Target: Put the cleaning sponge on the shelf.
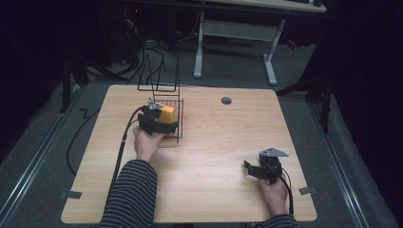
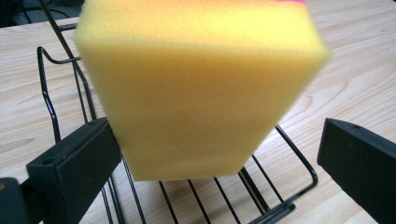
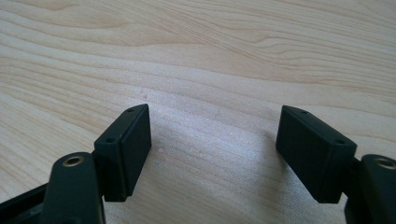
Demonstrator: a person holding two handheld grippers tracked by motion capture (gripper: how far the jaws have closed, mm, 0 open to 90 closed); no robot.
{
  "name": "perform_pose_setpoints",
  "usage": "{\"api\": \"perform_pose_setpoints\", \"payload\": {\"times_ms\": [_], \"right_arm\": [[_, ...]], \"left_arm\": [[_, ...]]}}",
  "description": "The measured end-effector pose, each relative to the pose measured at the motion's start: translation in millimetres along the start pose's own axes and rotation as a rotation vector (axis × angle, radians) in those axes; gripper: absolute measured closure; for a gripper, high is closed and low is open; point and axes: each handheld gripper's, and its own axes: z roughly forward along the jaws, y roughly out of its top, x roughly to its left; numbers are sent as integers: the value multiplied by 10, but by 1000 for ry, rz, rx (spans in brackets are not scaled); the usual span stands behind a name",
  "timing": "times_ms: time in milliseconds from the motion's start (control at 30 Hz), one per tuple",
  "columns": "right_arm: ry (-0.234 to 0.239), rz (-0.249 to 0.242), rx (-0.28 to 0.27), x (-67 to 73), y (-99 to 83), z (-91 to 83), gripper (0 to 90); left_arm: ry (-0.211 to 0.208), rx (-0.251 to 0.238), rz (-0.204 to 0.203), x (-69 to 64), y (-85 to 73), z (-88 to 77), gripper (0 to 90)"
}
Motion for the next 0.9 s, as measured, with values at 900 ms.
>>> {"api": "perform_pose_setpoints", "payload": {"times_ms": [900], "right_arm": [[1, 0, 0, 0, 0, 0, 268]], "left_arm": [[-32, -53, 47, -62, -188, -443, 24]]}}
